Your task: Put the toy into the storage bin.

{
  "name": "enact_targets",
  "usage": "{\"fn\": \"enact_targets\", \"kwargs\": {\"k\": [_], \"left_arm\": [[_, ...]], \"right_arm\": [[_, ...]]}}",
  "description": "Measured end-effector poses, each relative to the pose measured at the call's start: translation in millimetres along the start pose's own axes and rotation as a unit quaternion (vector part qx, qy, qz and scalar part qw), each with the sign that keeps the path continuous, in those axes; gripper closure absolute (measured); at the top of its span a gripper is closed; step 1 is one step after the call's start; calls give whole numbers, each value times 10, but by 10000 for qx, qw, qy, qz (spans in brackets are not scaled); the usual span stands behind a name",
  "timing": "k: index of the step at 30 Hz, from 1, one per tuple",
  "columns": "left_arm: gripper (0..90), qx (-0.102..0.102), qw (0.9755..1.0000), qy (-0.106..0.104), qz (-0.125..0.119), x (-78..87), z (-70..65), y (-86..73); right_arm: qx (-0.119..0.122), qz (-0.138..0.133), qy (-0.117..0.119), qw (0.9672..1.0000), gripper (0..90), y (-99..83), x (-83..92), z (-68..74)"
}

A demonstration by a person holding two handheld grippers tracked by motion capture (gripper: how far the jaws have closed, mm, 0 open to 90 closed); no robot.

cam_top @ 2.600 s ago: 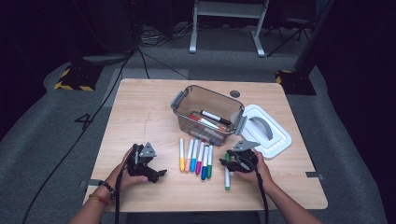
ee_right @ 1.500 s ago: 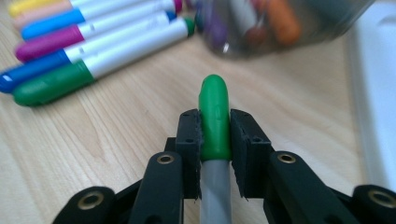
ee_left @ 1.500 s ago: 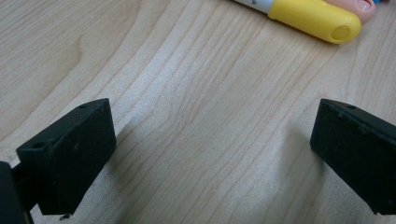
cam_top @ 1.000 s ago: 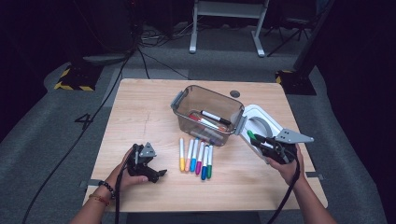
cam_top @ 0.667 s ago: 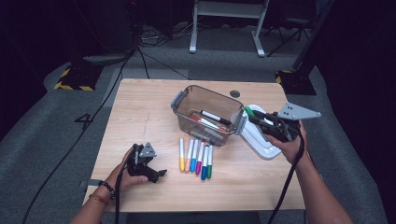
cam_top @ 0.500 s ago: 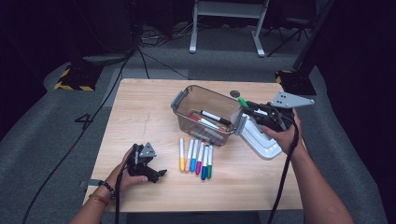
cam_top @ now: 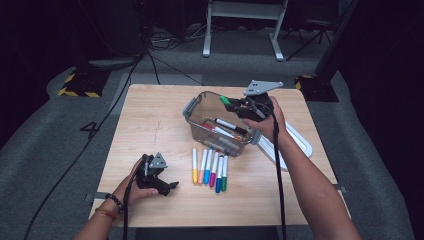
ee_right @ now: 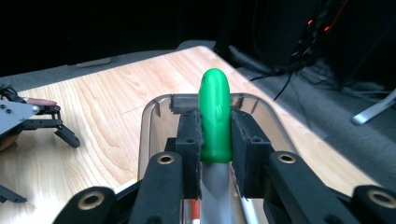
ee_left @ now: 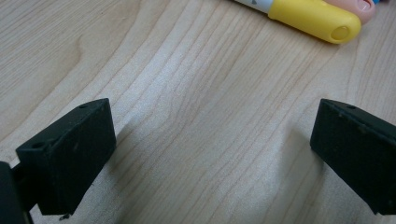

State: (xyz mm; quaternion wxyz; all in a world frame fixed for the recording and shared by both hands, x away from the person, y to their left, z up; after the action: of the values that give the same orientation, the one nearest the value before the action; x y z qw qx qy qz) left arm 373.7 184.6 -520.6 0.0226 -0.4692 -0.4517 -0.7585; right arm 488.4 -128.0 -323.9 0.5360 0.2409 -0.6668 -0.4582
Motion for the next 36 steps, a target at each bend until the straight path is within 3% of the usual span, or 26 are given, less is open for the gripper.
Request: {"fn": "enact_targets", "kwargs": {"k": [2,5,11,13,19,23,26,28,30,36], "left_arm": [[6,-9,10000,-5,-6,-1,1,1],[7,-15,10000,-8,-8,-2,2,2],[6,-38,10000,-24,-3,-5,2,6],[6,-40,10000,-27,-3,-5,2,6],[5,-37,10000,-31,-3,-5,2,6],[5,-53,10000,-40,6,-9,0,12],[5,-52,10000,-40,5,-9,0,12],[6,-54,10000,-40,6,-9,0,12],[5,-53,10000,-39,6,-9,0,12],[5,-54,10000,-40,6,-9,0,12]], "right_arm": [[-142,106,113,9998,746,-24,-131,-50],[-221,581,228,9978,746,-118,-367,-116],[-377,1055,373,9930,746,-245,-575,-183],[-444,1434,440,9877,746,-318,-685,-217],[-468,1955,473,9784,744,-386,-780,-255],[-455,2416,586,9675,740,-404,-847,-232],[-362,2643,630,9617,704,-409,-900,-218],[-314,2681,560,9612,647,-407,-911,-220],[-354,2644,431,9628,604,-405,-901,-229],[-431,1687,294,9843,473,-340,-654,-227]]}}
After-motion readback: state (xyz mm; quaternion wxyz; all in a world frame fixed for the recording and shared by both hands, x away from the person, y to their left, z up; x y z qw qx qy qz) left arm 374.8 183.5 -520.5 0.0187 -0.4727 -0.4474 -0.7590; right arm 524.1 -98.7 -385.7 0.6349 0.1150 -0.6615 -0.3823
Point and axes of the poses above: each handheld gripper's, and its own axes: x roughly backward along the jaws, y roughly out of its top, z roughly to its left, the point moved 2 cm from there along -x, roughly forward along the jaws, and after that the axes turned 13 degrees about y, right-handed, at the moved point
